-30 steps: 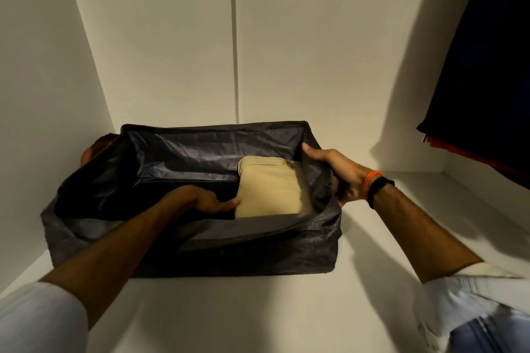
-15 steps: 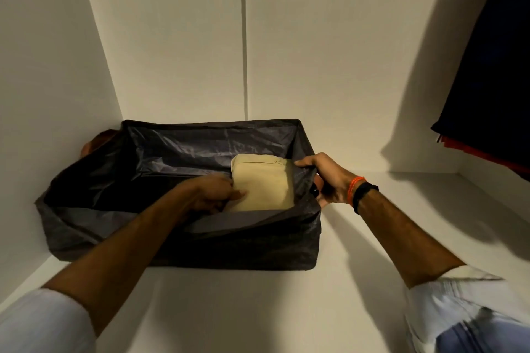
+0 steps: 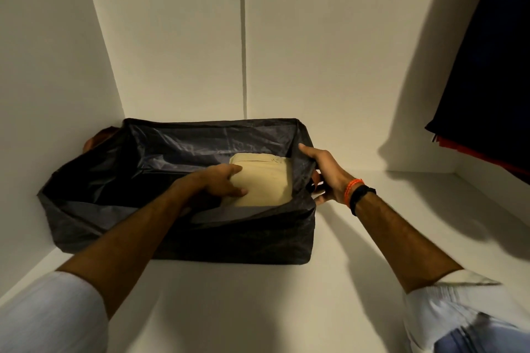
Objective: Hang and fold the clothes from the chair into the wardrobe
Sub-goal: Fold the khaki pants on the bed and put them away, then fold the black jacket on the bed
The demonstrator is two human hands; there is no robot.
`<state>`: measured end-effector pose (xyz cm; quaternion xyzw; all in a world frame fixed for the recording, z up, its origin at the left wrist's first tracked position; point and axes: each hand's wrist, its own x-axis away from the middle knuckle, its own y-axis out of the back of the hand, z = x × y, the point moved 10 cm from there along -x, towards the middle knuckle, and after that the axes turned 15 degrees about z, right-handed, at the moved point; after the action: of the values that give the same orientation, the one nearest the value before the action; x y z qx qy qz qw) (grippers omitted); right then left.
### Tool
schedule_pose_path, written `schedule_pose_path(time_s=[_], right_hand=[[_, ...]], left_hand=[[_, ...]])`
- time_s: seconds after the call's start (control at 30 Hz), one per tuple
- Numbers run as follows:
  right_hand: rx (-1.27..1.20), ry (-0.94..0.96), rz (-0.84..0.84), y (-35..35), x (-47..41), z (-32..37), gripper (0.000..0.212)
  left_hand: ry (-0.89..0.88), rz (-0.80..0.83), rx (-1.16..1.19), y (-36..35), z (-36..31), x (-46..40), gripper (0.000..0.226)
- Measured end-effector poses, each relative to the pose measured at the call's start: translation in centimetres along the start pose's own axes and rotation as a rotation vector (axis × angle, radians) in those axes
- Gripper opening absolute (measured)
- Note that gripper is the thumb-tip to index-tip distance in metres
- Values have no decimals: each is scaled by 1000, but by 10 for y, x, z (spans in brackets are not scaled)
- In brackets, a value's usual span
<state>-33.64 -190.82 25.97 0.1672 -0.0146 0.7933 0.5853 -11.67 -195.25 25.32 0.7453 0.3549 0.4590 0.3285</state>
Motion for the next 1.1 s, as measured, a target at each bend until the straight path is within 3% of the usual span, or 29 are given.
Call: schedule_pose_path(time_s=[0.1,0.27,0.47,0.57,0.8,1.1], right_hand=[[12,52,-29,6,3,8,65],[-27,75,-150,19,31,10,69],[82,189,-409,35,104,7,44],[91,223,-584,40,166,-6,37],[134,139,-990,22,351,-82,24],[70,-168,-1415,-52,648,-235,33]], left_hand=[[-14,-47,29,11,-11,13,73],[-156,-158,282,18,-40,42,64],[-476,-419,592,34,-94,91,46],[-694,-446,683,26,-135,124,32],[-882,-58,508,-107,-239,160,28],[-1105,446,184,-385,-391,301,39]])
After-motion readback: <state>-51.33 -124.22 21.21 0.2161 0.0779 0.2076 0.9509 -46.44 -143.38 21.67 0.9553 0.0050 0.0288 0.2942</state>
